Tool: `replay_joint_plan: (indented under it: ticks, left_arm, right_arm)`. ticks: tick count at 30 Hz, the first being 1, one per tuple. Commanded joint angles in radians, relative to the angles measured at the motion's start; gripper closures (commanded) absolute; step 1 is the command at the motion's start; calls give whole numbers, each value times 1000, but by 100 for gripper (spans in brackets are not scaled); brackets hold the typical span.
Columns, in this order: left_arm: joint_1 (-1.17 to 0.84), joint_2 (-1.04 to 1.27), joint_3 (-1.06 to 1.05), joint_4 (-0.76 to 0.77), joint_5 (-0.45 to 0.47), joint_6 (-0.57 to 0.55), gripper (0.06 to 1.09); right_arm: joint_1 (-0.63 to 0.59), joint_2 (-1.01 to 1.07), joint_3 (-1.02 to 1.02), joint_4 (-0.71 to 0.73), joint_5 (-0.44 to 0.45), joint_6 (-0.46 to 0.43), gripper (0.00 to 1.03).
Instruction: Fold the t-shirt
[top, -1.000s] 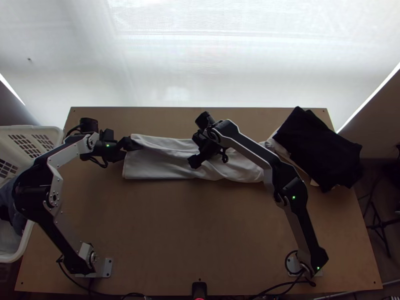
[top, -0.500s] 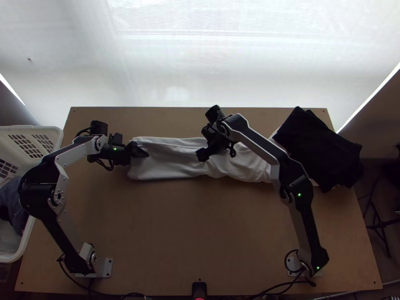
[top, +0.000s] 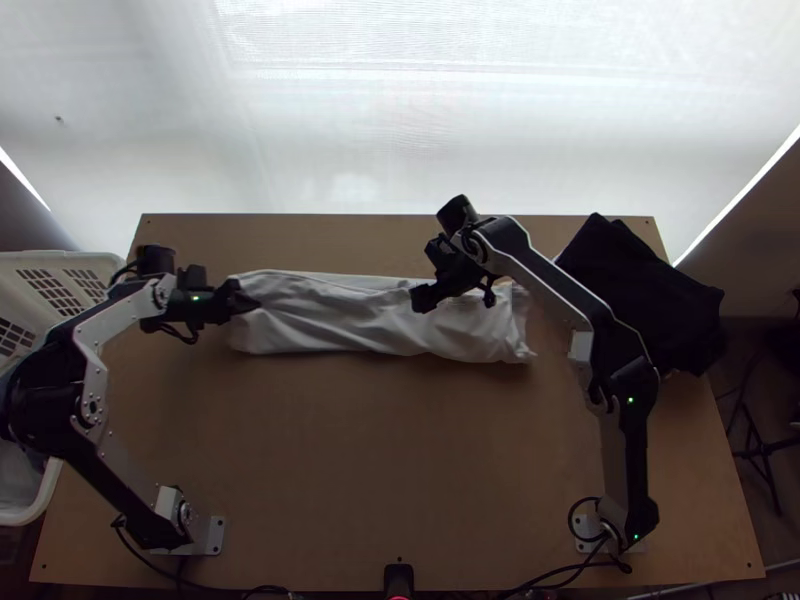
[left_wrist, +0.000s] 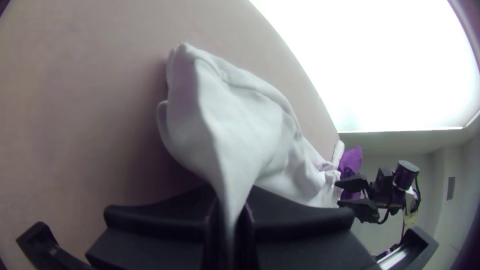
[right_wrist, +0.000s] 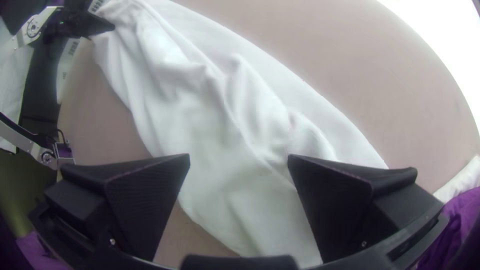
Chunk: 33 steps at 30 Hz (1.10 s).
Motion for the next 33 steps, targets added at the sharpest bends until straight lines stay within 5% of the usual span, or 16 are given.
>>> replay_joint_plan:
  ticks: [1,8,15,33]
  left_arm:
    - [206,-47,-4,-122,-1,153,105]
    - [360,-104,68,-226,0,205,105]
    - [301,-290,140,-203,45,29,105]
    - [-173,-308,164,-159,30,-129,105]
  right_arm:
    - [-33,-58,-57,2,-4,1,12]
    - [-52,-87,-93,19,-4,1,12]
    - [-161,-265,-279,105,-2,35,10]
    - [-504,-652,-686,150,-4,-4,10]
